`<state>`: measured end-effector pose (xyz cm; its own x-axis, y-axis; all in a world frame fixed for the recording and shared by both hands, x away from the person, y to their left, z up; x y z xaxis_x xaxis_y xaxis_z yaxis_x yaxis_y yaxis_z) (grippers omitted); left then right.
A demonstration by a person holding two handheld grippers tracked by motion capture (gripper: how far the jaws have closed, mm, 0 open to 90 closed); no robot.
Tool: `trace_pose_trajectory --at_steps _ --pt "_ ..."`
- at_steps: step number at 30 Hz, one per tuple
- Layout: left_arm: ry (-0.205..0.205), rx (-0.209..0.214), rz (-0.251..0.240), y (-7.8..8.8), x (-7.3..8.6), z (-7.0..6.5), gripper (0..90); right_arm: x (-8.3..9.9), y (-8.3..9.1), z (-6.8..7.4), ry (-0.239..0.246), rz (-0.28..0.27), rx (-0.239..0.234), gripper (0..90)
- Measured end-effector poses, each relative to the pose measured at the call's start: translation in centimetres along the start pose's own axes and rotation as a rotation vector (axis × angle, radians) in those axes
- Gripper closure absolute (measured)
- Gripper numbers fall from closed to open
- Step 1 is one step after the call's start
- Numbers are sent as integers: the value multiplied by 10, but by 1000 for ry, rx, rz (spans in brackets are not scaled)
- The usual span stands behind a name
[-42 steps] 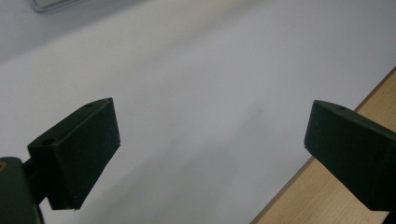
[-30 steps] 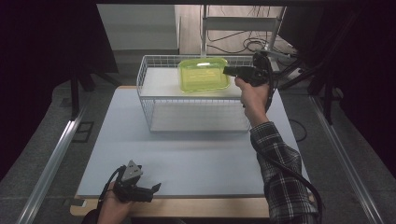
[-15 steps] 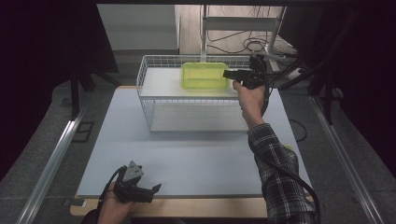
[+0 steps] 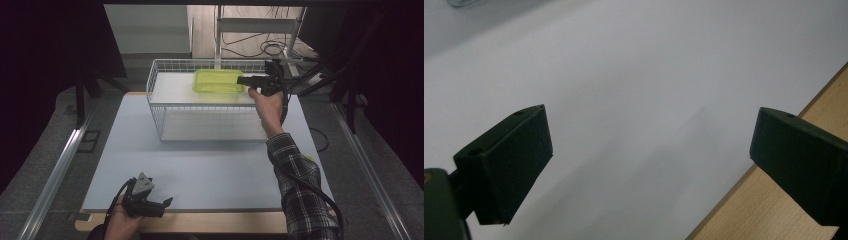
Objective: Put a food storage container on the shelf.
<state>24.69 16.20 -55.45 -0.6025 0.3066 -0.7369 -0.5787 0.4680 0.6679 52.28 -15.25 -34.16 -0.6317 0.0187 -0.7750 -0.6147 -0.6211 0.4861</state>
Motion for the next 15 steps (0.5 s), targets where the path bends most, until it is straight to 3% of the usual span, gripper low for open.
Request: trace_pose_trajectory --at_steps 4,7,8,11,15 --pt "-2 -2 1 0 0 0 33 0 4 1 13 -1 -10 491" --pt "-3 -2 1 0 0 0 33 1 8 4 47 -2 -15 433" --pt "-4 -2 3 0 0 0 33 3 12 6 78 -5 -10 401" --pt "-5 -2 3 0 0 0 33 6 18 8 113 -6 -9 377" --pt "-7 -2 4 0 0 -1 33 9 22 8 123 -4 -19 360"
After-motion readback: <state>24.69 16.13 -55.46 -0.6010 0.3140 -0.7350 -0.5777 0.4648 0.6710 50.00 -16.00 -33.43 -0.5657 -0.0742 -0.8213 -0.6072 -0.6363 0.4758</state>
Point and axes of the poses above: each handheld gripper's, and its own axes: y roughly backward along the jaws, x roughly out of its underside, z roughly to its left, the point moved 4 cm from there along -y, roughly forward along the jaws, and after that the axes turned 5 degrees about y, right-handed, at the moved point
